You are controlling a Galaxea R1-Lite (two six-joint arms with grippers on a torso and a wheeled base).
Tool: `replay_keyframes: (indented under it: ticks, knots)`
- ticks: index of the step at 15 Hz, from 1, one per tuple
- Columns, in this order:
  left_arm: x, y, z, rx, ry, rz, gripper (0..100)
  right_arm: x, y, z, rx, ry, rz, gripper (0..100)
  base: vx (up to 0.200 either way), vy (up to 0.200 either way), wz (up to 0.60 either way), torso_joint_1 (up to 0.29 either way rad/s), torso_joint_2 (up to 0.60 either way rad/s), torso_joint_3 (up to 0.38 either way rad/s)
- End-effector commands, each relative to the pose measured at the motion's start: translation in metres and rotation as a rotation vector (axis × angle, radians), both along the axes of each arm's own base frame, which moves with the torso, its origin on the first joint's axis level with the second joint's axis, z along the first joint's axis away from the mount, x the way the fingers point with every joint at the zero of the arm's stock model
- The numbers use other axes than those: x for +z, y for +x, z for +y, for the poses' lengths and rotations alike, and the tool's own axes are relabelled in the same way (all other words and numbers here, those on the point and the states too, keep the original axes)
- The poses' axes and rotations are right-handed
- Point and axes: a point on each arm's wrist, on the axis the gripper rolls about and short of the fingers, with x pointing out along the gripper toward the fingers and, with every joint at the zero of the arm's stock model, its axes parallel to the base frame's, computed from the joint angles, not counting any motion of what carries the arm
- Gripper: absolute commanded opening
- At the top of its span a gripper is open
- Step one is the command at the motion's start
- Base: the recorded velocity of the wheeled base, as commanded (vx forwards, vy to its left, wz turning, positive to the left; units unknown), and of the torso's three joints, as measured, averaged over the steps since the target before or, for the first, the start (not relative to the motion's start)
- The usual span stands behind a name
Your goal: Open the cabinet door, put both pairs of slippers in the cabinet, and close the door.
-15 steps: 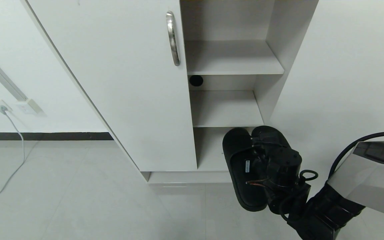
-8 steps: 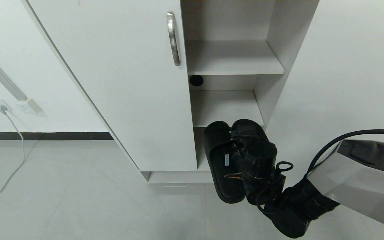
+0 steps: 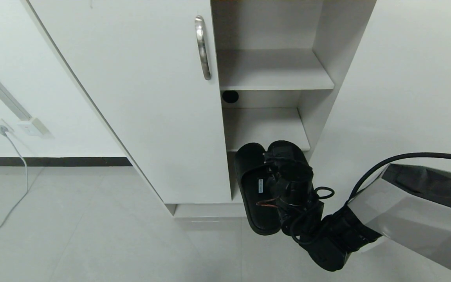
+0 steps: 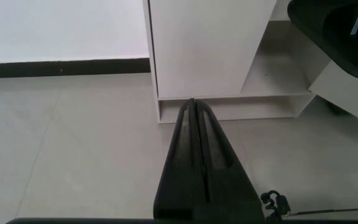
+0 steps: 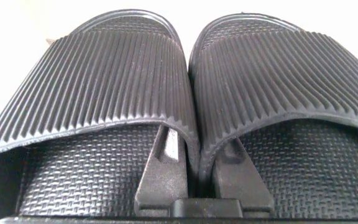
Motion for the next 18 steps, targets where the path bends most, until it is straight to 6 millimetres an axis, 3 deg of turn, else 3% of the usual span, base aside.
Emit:
replay_keyframes:
  ticks: [1, 8, 13, 18]
  knots:
    - [0.000, 0.000, 0.000, -0.001, 0.000, 0.000, 0, -0.002, 0.002, -0.002, -0.007, -0.004, 0.004, 0, 0.200, 0.000, 0.00, -0.007, 0.00, 0.002]
    - [0.000, 0.000, 0.000, -0.001, -0.002, 0.000, 0, -0.005, 0.004, -0.001, -0.009, -0.005, 0.006, 0, 0.200, 0.000, 0.00, 0.002, 0.00, 0.004]
    - [0.000, 0.000, 0.000, 0.000, -0.002, 0.000, 0, -0.013, 0.045, -0.002, -0.072, 0.014, -0.015, 0, 0.000, 0.000, 0.00, 0.000, 0.00, 0.000]
    - [0.000, 0.000, 0.000, 0.002, -0.002, 0.000, 0, -0.003, 0.070, 0.000, -0.102, 0.024, -0.026, 0, 0.000, 0.000, 0.00, 0.000, 0.00, 0.000]
